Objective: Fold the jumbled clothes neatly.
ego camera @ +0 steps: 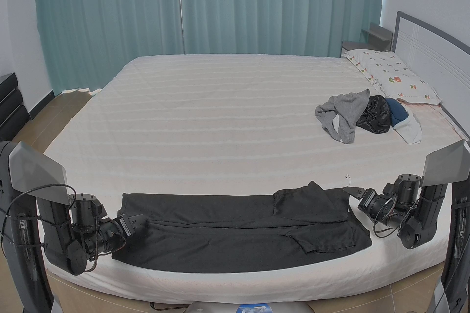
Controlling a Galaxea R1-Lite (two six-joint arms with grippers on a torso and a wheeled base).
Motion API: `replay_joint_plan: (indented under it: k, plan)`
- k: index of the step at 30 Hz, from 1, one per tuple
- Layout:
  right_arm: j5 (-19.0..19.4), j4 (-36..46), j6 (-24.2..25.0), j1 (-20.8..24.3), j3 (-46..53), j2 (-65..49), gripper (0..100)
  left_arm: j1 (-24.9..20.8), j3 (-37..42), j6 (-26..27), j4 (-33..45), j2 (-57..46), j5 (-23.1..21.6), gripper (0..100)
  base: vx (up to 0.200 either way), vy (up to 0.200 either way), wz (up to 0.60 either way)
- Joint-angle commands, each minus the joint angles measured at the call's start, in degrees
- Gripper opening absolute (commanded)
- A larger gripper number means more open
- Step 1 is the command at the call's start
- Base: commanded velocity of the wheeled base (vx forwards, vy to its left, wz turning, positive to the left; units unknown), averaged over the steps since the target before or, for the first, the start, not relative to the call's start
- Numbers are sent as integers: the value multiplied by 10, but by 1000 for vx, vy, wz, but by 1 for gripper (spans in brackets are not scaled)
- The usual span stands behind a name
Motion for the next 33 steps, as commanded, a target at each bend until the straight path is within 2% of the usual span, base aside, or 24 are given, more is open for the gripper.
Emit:
replay_joint_plan:
  k: [1, 10, 30, 31, 33]
  plan:
    - [1, 0, 0, 0, 0, 0, 100, 5, 4, 0, 0, 1, 2, 0, 0, 0, 0]
    - [1, 0, 0, 0, 0, -2, 100, 36, 9, 1, 0, -6, 6, 0, 0, 0, 0]
    - [1, 1, 0, 0, 1, -5, 100, 35, 8, 0, 0, -2, 6, 0, 0, 0, 0]
    - [1, 1, 0, 0, 1, -4, 100, 35, 8, 0, 0, -2, 6, 100, 0, 0, 0]
    - [1, 1, 0, 1, 1, -4, 100, 35, 7, 0, 0, -2, 6, 100, 0, 0, 0]
